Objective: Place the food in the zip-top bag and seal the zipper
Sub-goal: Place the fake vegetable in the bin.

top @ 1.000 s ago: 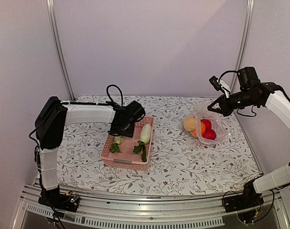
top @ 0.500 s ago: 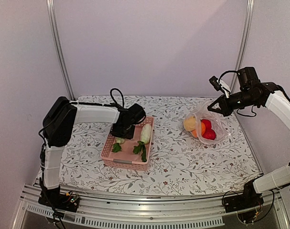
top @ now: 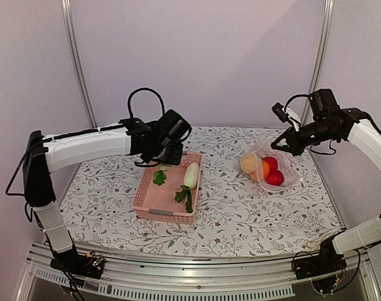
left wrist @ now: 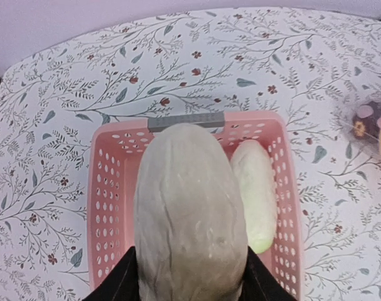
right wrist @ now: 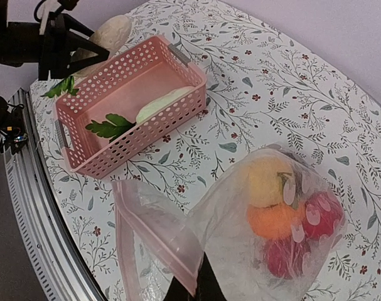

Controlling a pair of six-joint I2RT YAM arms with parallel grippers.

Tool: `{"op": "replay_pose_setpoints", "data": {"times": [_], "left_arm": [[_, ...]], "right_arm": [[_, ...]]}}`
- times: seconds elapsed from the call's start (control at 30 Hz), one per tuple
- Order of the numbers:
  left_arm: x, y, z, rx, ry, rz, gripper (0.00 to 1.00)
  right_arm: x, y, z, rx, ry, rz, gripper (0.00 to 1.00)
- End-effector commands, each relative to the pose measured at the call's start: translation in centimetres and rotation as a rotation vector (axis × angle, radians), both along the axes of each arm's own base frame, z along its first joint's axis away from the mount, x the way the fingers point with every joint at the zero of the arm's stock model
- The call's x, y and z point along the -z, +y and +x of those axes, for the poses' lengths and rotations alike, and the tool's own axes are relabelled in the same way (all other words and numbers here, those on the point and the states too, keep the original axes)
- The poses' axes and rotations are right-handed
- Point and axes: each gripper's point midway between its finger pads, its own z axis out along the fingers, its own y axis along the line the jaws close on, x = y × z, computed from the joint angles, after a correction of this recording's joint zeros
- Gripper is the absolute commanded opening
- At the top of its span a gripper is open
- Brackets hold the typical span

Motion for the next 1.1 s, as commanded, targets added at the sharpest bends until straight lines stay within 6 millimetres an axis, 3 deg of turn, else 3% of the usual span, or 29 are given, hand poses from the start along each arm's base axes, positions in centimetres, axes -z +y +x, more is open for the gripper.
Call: {"op": "replay_pose_setpoints", "data": {"times": [0.0, 0.2, 0.37, 0.53, 0.77, 1.07], "left_arm": [[-6.1, -4.6, -2.8, 0.198, -0.159, -0.144, 0.28], [-15.7, -10.5, -8.4, 0.531, -0.414, -0.402, 0.27], [-21.5, -13.6, -13.0, 0.737, -0.576, -0.528, 0.27], [-24.0, -16.3, -16.7, 0.881, -0.654, -0.545, 0.27], [-26.4, -19.9, -23.5, 1.168, -0.820, -0.586, 0.27], [-26.5, -24.3, -27.4, 1.431, -0.933, -0.641, 0.31]], "right_arm": [[-0.3, 0.7, -0.8, -0.039, 0.008, -0.012, 0.00], [-2.0, 1.7, -1.8, -0.094, 0.022, 0.015, 0.00], [-3.4, 2.3, -2.8, -0.131, 0.024, 0.040, 0.00], [-4.4, 2.6, -3.9, -0.160, 0.029, 0.051, 0.00], [-5.0, 3.3, -5.7, -0.225, 0.056, 0.090, 0.00], [-4.9, 4.0, -6.1, -0.262, 0.089, 0.114, 0.00]]}}
